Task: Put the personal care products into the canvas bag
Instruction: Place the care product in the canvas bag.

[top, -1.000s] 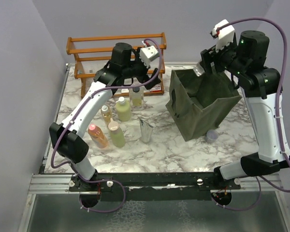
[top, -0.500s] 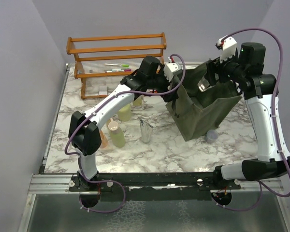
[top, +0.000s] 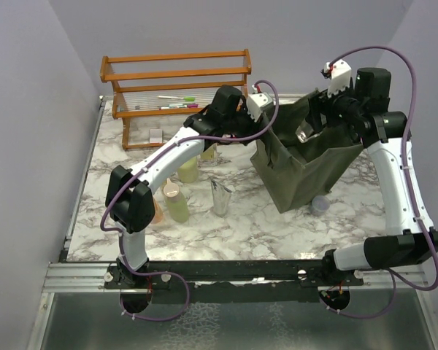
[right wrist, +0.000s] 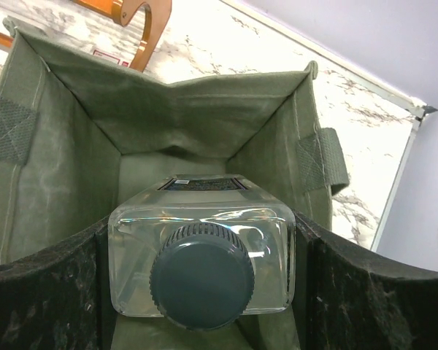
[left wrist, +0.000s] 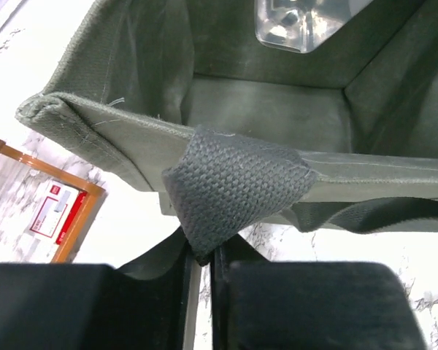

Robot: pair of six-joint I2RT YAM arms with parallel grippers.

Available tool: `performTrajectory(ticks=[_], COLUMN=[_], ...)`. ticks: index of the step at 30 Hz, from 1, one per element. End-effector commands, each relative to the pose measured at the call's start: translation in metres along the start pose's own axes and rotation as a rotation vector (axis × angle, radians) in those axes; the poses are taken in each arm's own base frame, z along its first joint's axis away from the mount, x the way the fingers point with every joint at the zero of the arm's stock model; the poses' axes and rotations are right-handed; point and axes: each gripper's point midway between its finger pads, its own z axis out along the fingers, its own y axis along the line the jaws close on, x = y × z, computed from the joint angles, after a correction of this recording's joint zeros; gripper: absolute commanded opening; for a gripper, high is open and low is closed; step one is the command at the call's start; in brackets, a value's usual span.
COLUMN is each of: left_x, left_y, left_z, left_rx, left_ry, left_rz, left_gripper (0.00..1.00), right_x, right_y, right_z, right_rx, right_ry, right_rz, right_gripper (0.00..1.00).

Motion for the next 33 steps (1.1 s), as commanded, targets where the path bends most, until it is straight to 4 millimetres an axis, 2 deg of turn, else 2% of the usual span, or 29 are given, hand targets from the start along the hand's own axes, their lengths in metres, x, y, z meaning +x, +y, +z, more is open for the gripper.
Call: performTrajectory(ticks=[1,3,15,25,31,33], left_x=[-0.016,-0.020,-0.027,-0.037,-0.024,-0.018], left_y=[0.000,-0.003,-0.001,0.006,0.005,0.006], left_z=[-0.019,-0.023,-0.042,-0.050,-0.042,-0.039], left_rx=[-0.028,-0.017,-0.060,-0.096,-0.073,-0.071], left_ry=[-0.015,-0.010,0.012,0.017,0.043,0.050], left_rz=[0.059,0.066,0.112,0.147,0.146,0.150], left_gripper=[0.05,0.00,0.00,0.00,0.00,0.00], right_x=[-0.052,-0.051,-0.039,-0.023,-0.007,-0.002], right_y=[-0.011,-0.011,-0.009,-0.017,-0.017,-0.012], right_z=[0.008,0.016,0.067,0.097,0.114,0.119], right_rx=[0.010,0.001,0.002,0.039,0.033,0.008], right_ry=[-0.177,-0.165,-0.097,-0.061,-0.030,-0.026], right_rz=[-0.006,0.008,0.019,-0.003,-0.015,-0.016], right_gripper=[0.01,0.01,0.01,0.01,0.01,0.01])
